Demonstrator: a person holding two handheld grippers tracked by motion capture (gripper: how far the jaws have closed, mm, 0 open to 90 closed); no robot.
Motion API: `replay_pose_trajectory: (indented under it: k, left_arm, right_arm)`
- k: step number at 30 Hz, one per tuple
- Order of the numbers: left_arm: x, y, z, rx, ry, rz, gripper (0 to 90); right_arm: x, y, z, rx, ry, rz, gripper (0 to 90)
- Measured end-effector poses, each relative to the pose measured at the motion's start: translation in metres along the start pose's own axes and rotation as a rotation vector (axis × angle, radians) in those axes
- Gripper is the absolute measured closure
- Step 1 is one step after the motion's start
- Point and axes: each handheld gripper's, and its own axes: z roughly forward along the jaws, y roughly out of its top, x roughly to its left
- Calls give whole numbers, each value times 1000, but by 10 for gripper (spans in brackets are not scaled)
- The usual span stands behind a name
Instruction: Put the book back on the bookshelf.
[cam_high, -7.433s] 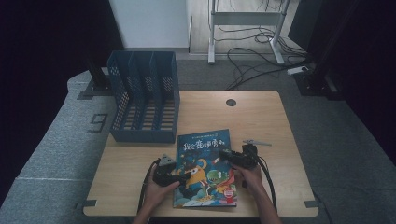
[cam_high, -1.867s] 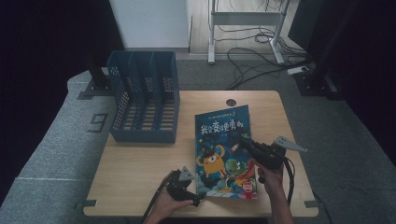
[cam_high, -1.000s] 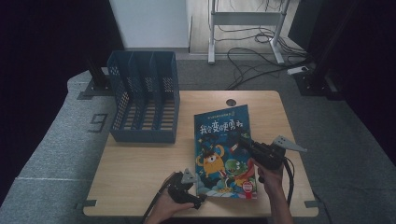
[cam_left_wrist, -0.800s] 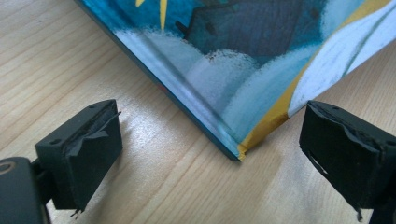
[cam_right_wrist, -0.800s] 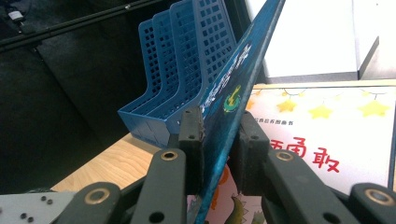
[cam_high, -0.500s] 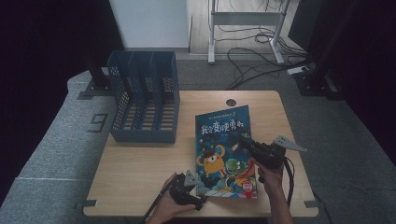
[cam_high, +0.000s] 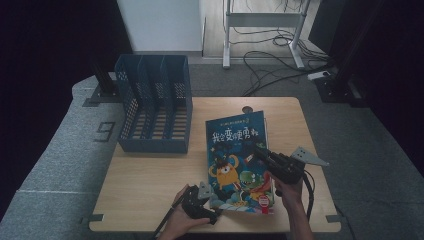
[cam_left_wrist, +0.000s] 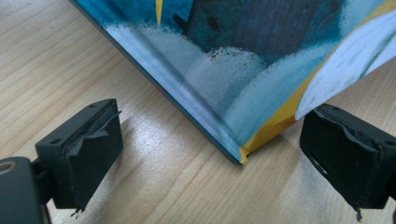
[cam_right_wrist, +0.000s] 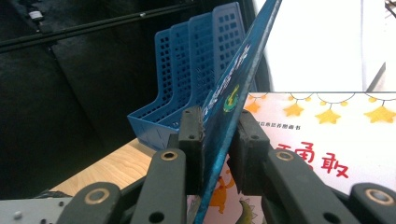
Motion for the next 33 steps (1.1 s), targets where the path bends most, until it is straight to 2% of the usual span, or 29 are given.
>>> replay_pose_trajectory:
  k: [17, 21, 27, 33]
  left_arm:
    - [1, 1, 3, -2, 45, -3, 49]
    - [2, 1, 3, -3, 50, -6, 49]
    - [4, 2, 4, -5, 55, -17, 49]
    - [5, 2, 4, -5, 63, -26, 49]
  right_arm:
    - [13, 5, -2, -17, 39, -54, 758]
    - [16, 6, -2, -21, 44, -57, 761]
    - [23, 8, -3, -33, 79, -82, 766]
    - [25, 9, -3, -36, 87, -87, 770]
